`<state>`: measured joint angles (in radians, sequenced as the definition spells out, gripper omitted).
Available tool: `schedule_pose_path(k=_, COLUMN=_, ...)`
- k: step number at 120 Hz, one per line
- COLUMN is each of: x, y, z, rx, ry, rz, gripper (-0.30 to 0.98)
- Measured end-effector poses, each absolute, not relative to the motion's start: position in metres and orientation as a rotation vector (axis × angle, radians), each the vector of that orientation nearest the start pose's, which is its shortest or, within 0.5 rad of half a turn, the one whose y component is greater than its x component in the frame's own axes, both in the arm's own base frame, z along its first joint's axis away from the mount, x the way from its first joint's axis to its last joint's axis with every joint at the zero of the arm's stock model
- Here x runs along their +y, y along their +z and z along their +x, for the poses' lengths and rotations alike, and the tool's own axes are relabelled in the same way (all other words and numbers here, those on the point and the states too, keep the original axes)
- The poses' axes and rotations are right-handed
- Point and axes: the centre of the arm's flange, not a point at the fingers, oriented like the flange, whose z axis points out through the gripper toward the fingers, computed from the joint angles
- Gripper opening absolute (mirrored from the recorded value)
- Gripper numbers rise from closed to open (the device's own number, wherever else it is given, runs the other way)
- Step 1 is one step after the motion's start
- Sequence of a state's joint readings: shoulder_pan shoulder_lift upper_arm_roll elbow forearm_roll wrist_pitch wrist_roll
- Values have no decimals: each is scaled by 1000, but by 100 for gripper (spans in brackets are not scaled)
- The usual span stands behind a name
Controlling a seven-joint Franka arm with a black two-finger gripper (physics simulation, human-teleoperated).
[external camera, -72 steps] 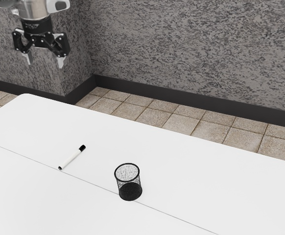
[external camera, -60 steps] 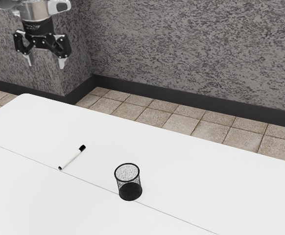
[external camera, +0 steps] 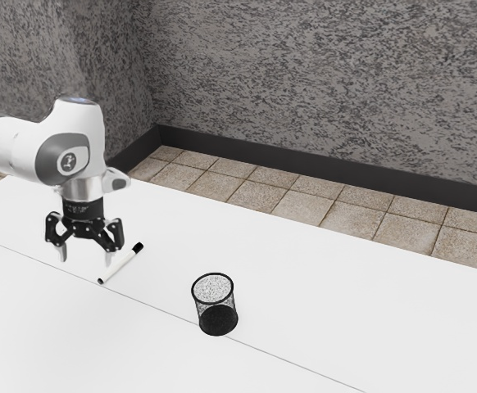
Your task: Put the marker into the pen holder.
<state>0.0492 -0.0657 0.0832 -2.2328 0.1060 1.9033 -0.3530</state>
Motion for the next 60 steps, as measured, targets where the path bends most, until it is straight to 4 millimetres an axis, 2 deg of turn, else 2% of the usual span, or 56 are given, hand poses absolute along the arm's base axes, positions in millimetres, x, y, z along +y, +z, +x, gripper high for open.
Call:
schedule_pose_path(k=13, x=81, y=343, z=494, rx=-626, ry=321, rz=-2961, gripper=69)
schedule_pose_path(k=33, x=86, y=309, z=515, rx=-514, ry=219, rz=-3007, gripper=69)
schedule_pose_path(k=60, x=106, y=290, z=546, rx=-362, ry=89, rz=-3042, gripper=69)
